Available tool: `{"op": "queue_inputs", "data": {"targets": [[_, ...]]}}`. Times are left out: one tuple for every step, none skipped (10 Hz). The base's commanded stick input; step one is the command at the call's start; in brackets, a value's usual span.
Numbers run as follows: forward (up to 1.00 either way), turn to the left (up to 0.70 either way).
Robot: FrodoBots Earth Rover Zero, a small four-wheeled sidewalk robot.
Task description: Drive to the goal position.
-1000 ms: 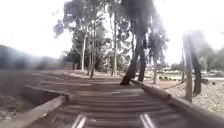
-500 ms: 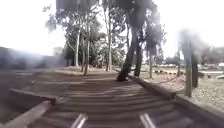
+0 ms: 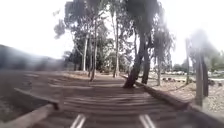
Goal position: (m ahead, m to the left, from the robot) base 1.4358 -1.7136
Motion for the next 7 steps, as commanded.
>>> {"op": "queue_inputs", "data": {"targets": [[0.85, 0.27], [0.85, 0.28], [0.85, 0.29], [0.85, 0.30], [0.85, 0.31], [0.85, 0.00], [0.85, 0.00]]}}
